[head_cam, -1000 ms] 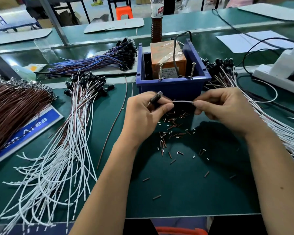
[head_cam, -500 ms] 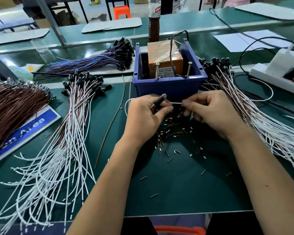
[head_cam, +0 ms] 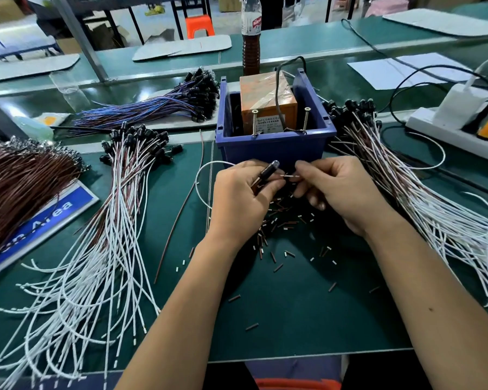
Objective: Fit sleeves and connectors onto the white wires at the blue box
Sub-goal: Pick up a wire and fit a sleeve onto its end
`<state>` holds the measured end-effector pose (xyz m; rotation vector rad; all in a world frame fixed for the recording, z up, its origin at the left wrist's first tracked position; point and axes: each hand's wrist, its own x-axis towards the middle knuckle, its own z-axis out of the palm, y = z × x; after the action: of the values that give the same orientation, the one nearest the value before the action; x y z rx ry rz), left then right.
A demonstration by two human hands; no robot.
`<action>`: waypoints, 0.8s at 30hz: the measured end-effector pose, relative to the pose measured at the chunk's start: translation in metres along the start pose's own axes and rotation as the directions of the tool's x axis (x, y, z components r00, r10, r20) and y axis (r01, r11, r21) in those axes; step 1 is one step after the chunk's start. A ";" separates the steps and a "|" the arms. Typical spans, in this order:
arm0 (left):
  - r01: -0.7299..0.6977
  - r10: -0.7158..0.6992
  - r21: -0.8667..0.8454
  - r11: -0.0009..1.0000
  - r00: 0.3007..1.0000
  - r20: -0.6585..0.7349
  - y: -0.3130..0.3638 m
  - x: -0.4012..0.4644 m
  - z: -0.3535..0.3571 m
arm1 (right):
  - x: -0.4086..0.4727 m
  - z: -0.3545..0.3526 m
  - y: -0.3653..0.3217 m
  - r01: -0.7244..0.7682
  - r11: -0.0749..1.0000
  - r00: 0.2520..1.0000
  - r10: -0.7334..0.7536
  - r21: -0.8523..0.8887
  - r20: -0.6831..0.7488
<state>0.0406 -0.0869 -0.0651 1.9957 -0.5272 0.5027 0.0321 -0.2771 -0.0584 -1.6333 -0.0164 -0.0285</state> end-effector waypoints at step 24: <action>0.076 -0.081 -0.173 0.982 0.997 -0.021 0.001 0.001 -0.001 | 0.000 0.000 0.000 -0.012 0.989 1.000 0.010 0.149 0.011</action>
<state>0.0404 -0.0865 -0.0635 1.8339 -0.4574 0.4213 0.0317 -0.2768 -0.0582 -1.4837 -0.0167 -0.0099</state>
